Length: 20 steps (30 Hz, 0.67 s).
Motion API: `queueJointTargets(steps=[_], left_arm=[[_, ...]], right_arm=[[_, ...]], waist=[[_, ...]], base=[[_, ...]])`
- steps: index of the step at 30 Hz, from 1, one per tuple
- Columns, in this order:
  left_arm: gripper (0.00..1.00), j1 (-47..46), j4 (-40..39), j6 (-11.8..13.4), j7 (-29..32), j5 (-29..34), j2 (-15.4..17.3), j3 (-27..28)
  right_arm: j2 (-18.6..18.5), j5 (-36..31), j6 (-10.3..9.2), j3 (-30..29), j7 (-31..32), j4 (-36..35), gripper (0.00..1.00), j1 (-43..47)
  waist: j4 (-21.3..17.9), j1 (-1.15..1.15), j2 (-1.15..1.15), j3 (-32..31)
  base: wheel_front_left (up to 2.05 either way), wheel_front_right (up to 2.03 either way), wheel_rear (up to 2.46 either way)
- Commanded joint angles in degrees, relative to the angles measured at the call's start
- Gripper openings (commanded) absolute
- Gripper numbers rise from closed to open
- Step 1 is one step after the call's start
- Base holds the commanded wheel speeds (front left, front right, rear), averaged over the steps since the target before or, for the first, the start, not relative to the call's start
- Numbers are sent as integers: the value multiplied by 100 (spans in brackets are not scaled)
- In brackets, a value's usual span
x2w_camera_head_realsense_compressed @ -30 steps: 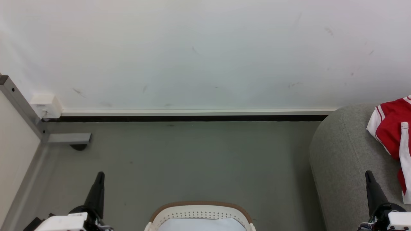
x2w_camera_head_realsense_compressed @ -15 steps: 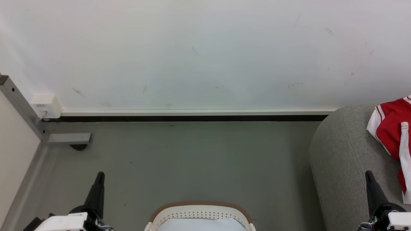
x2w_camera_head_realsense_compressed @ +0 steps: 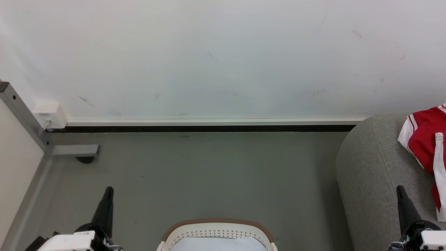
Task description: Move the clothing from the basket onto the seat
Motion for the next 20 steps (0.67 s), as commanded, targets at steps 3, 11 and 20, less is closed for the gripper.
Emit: queueJointTargets(steps=[3, 11, 20], left_arm=[[0, -52, -2, -25, 21, -82, 10, 10], [0, -52, -2, -25, 21, -82, 10, 10], [0, -52, -2, -25, 21, -82, 10, 10]], right_arm=[[9, -47, -12, -26, 19, -15, 0, -69], [8, -48, -12, -28, 20, -15, 0, -69], [8, -49, -12, -29, 22, -15, 0, -69]], waist=[[0, 0, 0, 0], [0, 0, 0, 0], [0, 0, 0, 0]], base=[[0, 0, 0], [0, 0, 0], [0, 0, 0]])
